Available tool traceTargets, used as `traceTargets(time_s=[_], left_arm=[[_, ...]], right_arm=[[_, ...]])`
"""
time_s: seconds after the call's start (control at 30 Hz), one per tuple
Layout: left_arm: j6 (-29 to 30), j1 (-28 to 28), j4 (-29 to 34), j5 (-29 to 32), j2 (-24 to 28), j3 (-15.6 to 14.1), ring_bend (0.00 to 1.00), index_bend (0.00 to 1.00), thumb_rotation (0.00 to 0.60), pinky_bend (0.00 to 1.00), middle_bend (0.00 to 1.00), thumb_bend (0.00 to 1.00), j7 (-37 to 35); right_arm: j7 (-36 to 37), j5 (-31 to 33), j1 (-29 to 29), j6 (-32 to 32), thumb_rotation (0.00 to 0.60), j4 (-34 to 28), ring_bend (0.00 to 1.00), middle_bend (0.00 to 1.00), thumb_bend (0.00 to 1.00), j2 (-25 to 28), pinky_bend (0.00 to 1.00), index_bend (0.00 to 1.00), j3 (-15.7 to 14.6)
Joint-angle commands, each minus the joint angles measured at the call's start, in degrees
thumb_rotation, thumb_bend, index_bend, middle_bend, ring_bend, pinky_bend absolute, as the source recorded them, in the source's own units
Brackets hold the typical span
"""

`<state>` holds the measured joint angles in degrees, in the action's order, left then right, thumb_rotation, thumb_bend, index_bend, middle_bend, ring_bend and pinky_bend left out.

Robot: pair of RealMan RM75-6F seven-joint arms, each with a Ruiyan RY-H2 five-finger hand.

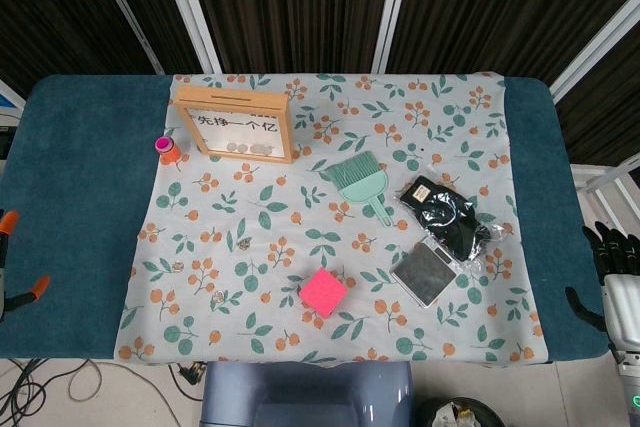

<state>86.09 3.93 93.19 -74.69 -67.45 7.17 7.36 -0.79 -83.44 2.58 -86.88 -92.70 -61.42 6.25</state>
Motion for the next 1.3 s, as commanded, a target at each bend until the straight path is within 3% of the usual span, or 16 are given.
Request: traceTargets(time_s=[0.03, 0.6, 0.67, 0.9, 1.13, 1.3], left_arm=[[0.2, -0.1, -0.1, 0.2, -0.1, 0.2, 0.0, 0.09, 0.6, 0.0, 0.0, 0.17, 0.3], [0.9, 1.4, -3.0, -2.4, -0.6, 1.5, 0.0, 0.15, 0.6, 0.0, 0.0, 0.16, -1.8], [-0.9, 2.6, -3.2, -3.0, -0.2, 1.5, 0.0, 0.15, 0.6, 0.0, 0.0, 0.16, -1.2], [-19.3, 13.7, -1.7, -3.4, 3.5, 1.8, 0.0, 0.18, 0.6, 0.0, 0.0, 0.15, 2.5], [-29.1, 21.9, -4.5, -0.1, -1.9, 3.0, 0.0, 0.19, 0.6, 0.0, 0.0, 0.12, 8.3], [-31.7, 24.5, -5.5, 2.5, -5.5, 2.8, 0.0, 0.19, 0.6, 0.0, 0.0, 0.12, 12.1]], right_arm=[[0.0, 0.1, 0.0, 0.0, 0.6, -0.1, 0.0, 0.05, 0.39, 0.0, 0.0, 0.08, 0.0], [-0.2, 1.5, -0.3, 0.2, 0.6, -1.3, 0.0, 0.05, 0.39, 0.3, 0.0, 0.08, 0.2], [-0.2, 1.6, -0.3, 0.3, 0.6, -1.4, 0.0, 0.05, 0.39, 0.3, 0.0, 0.08, 0.1], [-1.0, 1.5, -0.2, 0.8, 0.6, -1.5, 0.0, 0.05, 0.39, 0.1, 0.0, 0.08, -0.2], [-1.5, 2.5, -0.4, 0.6, 0.6, -1.8, 0.0, 0.05, 0.39, 0.0, 0.0, 0.08, 0.1], [-1.7, 2.8, -0.4, 0.5, 0.6, -1.9, 0.0, 0.05, 0.39, 0.0, 0.0, 0.08, 0.3]])
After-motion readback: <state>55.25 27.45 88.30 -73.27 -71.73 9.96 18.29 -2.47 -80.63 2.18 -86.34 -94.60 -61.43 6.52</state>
